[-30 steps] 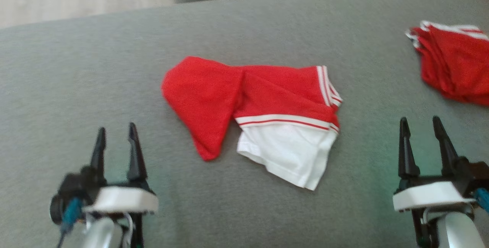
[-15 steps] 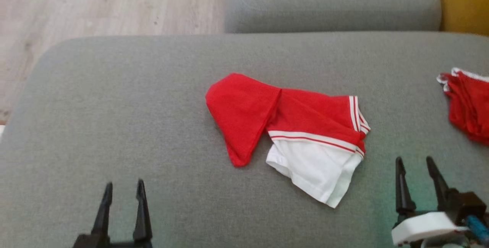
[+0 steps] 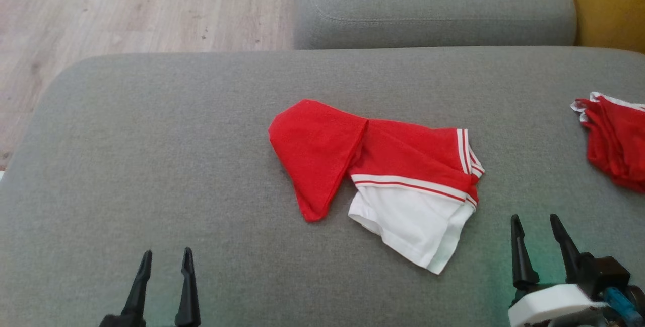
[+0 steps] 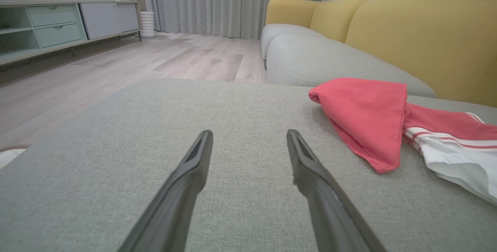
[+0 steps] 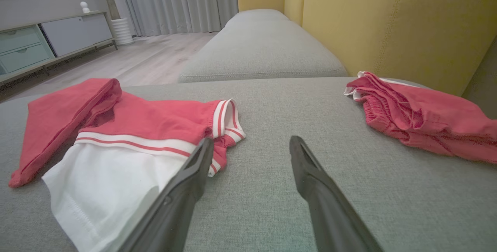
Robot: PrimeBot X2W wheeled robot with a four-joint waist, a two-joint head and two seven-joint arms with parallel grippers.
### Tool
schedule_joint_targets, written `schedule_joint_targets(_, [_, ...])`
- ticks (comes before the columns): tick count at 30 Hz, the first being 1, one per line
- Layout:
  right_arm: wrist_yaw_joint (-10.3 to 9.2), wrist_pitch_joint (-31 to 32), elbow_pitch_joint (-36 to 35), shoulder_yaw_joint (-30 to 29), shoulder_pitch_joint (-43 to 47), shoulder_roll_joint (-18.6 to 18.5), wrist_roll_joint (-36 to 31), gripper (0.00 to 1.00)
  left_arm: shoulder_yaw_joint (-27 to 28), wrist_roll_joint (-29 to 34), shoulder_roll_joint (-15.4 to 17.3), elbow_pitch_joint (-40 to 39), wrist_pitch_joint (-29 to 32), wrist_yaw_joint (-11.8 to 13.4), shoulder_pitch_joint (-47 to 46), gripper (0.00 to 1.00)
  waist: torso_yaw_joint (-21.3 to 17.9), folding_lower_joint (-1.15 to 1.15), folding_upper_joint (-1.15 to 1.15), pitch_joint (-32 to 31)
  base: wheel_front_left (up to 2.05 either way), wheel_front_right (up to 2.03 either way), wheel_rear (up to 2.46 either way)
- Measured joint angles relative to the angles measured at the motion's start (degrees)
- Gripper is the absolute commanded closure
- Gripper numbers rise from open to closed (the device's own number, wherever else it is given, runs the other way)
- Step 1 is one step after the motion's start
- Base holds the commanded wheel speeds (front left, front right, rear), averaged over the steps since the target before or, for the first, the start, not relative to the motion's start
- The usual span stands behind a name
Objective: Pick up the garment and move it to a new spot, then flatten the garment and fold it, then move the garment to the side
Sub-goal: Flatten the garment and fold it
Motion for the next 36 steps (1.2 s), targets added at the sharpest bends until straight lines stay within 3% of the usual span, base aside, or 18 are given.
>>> schedule_joint_targets(7, [0.00, 0.0, -0.3, 0.0, -0.3, 0.0, 0.0, 0.00, -4.4, 2.8, 0.0, -0.1, 0.0, -2.5, -3.3, 0.00, -1.7, 0.00, 0.00, 1.4, 0.00, 0.00, 0.00])
schedule_joint_targets(12, [0.00, 0.0, -1.3, 0.5, -2.0, 0.0, 0.0, 0.00, -16.3, 4.5, -0.2, 1.0, 0.0, -4.0, -11.0, 0.00, -4.1, 0.01, 0.00, 3.1, 0.00, 0.00, 0.00])
schedule_joint_targets(16, [0.00, 0.0, -1.7, 1.1, -4.3, 0.0, 0.0, 0.00, -27.4, 5.5, -0.2, 6.7, 0.0, -4.3, -18.2, 0.00, -6.7, 0.01, 0.00, 4.9, 0.00, 0.00, 0.00])
schedule_joint_targets(21, [0.00, 0.0, -1.9, 2.0, -6.6, 0.0, 0.7, 0.00, -40.0, 1.3, -0.4, 13.6, 0.0, -4.4, -26.1, 0.00, -10.3, 0.01, 0.00, 7.8, 0.00, 0.00, 0.00])
schedule_joint_targets(29, [0.00, 0.0, -2.3, 2.2, -8.5, 0.0, 2.3, 0.00, -45.8, -2.3, -0.3, 23.4, 0.0, -4.0, -31.5, 0.00, -15.7, 0.01, 0.00, 11.9, 0.00, 0.00, 0.00])
schedule_joint_targets(36, [0.00, 0.0, -2.7, 1.9, -8.6, 0.0, 2.9, 0.00, -47.7, -3.2, -0.3, 27.8, 0.2, -2.1, -32.9, 0.00, -17.3, 0.01, 0.00, 14.3, 0.00, 0.00, 0.00])
